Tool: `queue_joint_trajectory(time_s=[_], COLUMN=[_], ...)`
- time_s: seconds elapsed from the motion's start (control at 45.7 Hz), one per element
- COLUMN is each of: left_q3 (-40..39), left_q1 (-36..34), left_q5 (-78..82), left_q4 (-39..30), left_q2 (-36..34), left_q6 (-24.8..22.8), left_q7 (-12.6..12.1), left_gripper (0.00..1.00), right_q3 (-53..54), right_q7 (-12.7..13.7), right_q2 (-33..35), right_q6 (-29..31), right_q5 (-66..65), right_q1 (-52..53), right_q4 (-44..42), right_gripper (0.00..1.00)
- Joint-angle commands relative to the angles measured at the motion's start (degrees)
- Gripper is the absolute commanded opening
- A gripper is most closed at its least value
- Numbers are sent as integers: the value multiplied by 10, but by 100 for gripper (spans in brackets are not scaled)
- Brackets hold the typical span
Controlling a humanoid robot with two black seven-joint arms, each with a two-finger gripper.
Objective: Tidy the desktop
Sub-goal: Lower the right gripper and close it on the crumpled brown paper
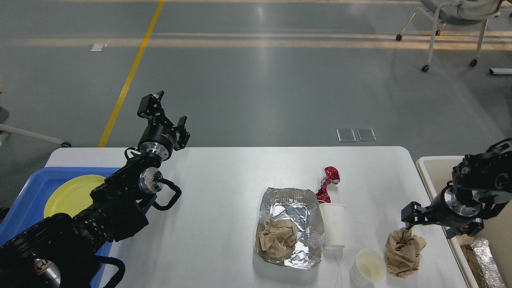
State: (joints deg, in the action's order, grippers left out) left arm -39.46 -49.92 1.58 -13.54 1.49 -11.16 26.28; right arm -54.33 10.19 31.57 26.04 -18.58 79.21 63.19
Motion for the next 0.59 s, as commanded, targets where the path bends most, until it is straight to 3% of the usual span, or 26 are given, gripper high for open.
queue_joint_trajectory(time_s=[0.0, 0.569], left_q3=[0, 0], left_q1=[0, 0], left_q5=[0, 0], left_q4=[0, 0], left_q2=[0, 0], left_q6=[0, 0], left_q7=[0, 0], left_gripper=[100, 100], right_q3=[11, 36], right_q7=[0, -2], right_q2=[-1, -18], right_q6=[1, 5], right_q5=[39, 105], right_q1=[-12, -44], right_q4=[1, 4], right_gripper=[100, 100])
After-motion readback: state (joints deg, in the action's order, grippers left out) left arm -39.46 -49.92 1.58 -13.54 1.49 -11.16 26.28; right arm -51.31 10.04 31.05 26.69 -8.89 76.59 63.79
